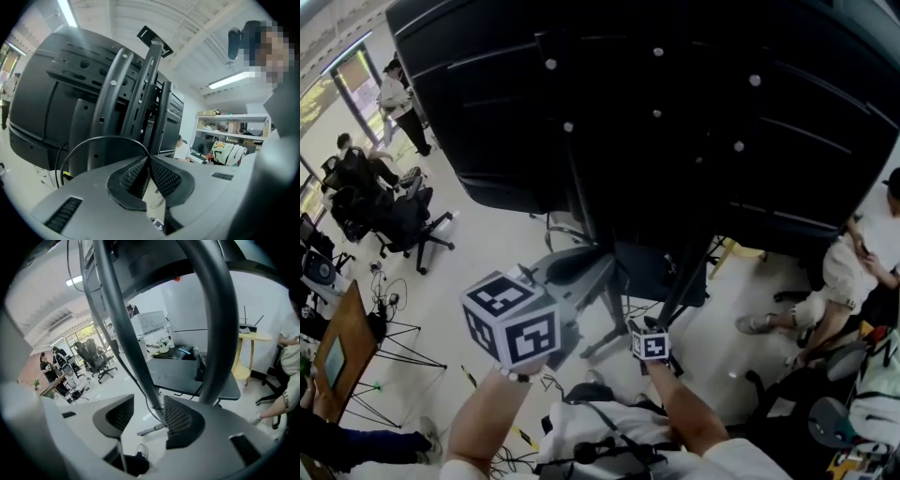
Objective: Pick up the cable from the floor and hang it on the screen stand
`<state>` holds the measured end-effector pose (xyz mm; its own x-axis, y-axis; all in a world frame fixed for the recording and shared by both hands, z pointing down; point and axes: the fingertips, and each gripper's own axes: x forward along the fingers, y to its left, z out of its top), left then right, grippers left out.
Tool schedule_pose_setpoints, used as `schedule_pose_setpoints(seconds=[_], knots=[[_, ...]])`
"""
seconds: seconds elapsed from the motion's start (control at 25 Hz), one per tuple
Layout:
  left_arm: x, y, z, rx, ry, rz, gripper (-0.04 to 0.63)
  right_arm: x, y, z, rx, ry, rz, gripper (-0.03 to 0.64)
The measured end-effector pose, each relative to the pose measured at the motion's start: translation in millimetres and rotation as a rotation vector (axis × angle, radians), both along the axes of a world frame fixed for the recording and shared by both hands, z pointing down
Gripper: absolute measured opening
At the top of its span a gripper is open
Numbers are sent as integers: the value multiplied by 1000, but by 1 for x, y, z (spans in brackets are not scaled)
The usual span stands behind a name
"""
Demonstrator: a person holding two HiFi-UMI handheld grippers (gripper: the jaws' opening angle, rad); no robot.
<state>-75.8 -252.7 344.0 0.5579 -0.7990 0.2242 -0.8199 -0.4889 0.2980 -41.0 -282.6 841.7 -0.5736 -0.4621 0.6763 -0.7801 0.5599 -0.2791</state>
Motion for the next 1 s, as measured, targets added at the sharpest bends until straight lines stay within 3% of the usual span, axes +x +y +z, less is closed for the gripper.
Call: schedule_pose_setpoints(seconds=[0.2, 0.52, 0.56, 0.6, 0.68, 0.84, 1.0], knots=[[-6, 2, -24, 27, 46, 17, 17, -15, 7, 6, 6, -1, -50, 224], [-7, 18, -59, 79, 129, 60, 18, -5, 6, 9, 14, -3, -11, 224], [-6, 19, -62, 86, 138, 65, 18, -6, 7, 8, 12, -10, -24, 211], [-6, 20, -65, 95, 143, 68, 18, -7, 9, 8, 11, -13, -36, 142], [-8, 19, -70, 112, 148, 68, 18, -8, 13, 9, 10, -10, -50, 74], [-28, 13, -76, 142, 182, 16, 18, -2, 19, 3, 30, -21, -60, 26], [-72, 3, -59, 134, 290, -129, 18, 13, 26, -45, 73, -107, -80, 20]])
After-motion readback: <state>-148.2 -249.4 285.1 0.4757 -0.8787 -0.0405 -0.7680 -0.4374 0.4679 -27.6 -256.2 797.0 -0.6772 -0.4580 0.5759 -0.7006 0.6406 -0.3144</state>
